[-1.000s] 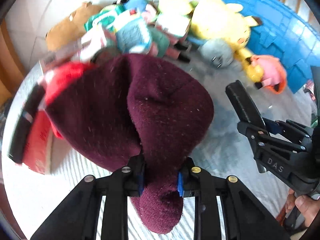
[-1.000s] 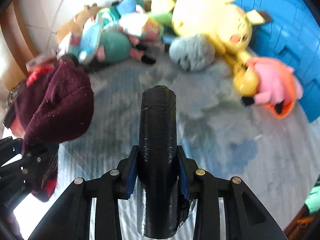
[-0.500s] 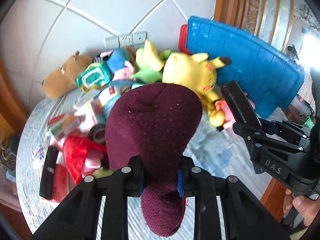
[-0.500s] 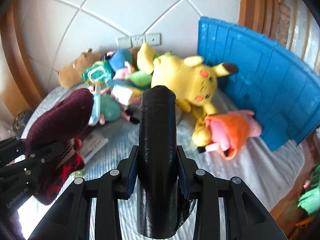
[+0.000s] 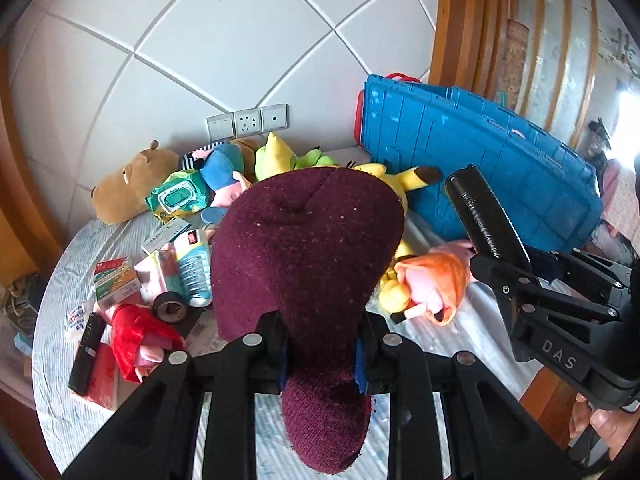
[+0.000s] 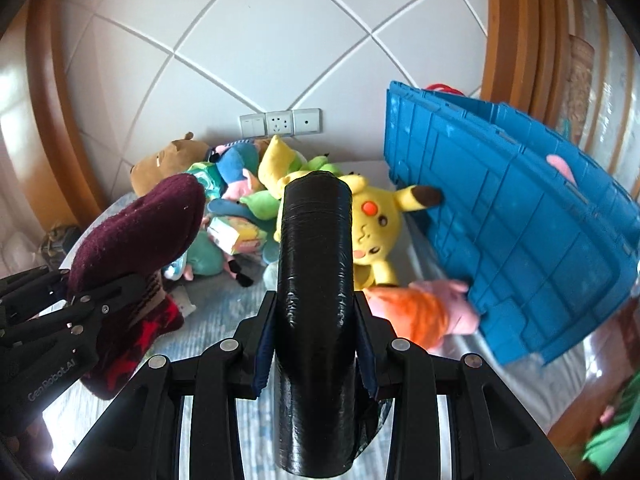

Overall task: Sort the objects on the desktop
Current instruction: 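Carry the hat and black brush over the blue crate and release both inside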

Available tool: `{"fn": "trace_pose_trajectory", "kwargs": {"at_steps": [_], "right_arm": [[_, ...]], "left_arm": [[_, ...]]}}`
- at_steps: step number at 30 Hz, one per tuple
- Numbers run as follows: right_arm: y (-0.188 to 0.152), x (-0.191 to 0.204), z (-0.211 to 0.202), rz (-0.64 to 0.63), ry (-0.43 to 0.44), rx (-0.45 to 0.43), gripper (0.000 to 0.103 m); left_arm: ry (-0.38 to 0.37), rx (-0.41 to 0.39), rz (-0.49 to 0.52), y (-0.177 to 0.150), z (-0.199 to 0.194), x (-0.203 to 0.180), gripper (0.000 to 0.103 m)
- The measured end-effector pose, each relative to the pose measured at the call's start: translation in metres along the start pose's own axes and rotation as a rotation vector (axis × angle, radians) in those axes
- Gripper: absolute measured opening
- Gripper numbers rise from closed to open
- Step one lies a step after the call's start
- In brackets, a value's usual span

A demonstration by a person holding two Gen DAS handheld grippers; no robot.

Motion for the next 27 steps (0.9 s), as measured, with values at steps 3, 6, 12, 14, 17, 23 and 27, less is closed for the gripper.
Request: {"fn": "trace_pose_trajectory", "kwargs": {"at_steps": [3,6,12,14,17,23,27], "right_arm": [[0.007,-0.013,-0.006,-0.013,0.01,-0.008,0.034],[0.014,-0.024,-0.01,-0.011,0.024,-0.012,0.034],[0.034,-0.042,-0.026,0.01,0.011,-0.065,0.034],[0.041,-0.05,-0.03,0.022,-0.002,-0.082,0.034],[0.052,-0.063,-0.034,0.04,-0.015,-0.104,0.034],[0.085,-0.1,-0.04,0.074,-0.013,-0.138,0.034],[0.114,-0.135,-0.045,0.068,0.014,-0.167,0.034]], "left_arm": [[0.016,-0.008,-0.009,0.01,-0.003,-0.012,0.023],[0.023,-0.019,-0.003,0.021,-0.007,-0.019,0.023],[0.009,-0.059,0.021,0.046,-0.007,-0.031,0.023],[0.001,-0.073,0.045,0.056,-0.006,-0.037,0.023],[-0.009,-0.083,0.069,0.073,-0.002,-0.047,0.023],[-0.021,-0.098,0.094,0.111,0.014,-0.081,0.023],[-0.006,-0.119,0.085,0.146,0.027,-0.113,0.023]]}}
Point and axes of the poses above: each gripper's, at about its wrist camera, not at the fingertips, and z roughly the way its jaws point, x to its left, y to its top, the point moved 3 cm from there along z, roughly the way its jaws point, and after that the axes turned 15 degrees about z, right-handed, at the moved point
